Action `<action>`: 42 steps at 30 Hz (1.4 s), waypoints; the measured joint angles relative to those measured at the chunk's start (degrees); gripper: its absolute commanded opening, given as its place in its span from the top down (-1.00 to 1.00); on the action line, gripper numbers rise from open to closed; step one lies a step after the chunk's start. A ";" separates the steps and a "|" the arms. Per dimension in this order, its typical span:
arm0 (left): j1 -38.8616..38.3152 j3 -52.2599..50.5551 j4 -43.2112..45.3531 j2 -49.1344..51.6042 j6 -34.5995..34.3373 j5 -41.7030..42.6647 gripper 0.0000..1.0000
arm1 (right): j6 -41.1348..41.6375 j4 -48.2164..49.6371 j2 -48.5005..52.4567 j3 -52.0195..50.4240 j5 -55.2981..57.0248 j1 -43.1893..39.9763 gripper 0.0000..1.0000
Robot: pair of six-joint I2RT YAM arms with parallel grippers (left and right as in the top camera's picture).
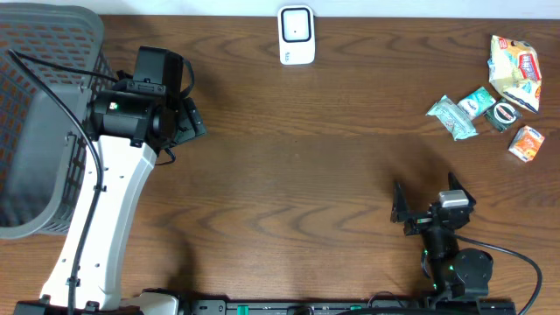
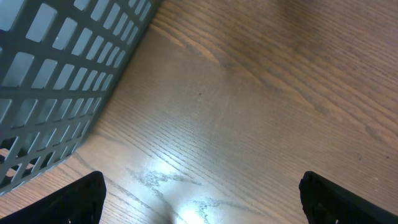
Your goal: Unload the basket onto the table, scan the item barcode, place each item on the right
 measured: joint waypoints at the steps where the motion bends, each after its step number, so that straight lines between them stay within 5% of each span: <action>1: 0.00 0.00 0.00 0.00 0.02 0.00 -0.96 | 0.00 0.46 0.00 0.00 -0.02 0.00 -0.99; 42: 0.00 0.00 0.02 0.00 0.02 -0.02 -0.95 | 1.92 -2.21 0.00 0.00 0.22 0.00 -0.99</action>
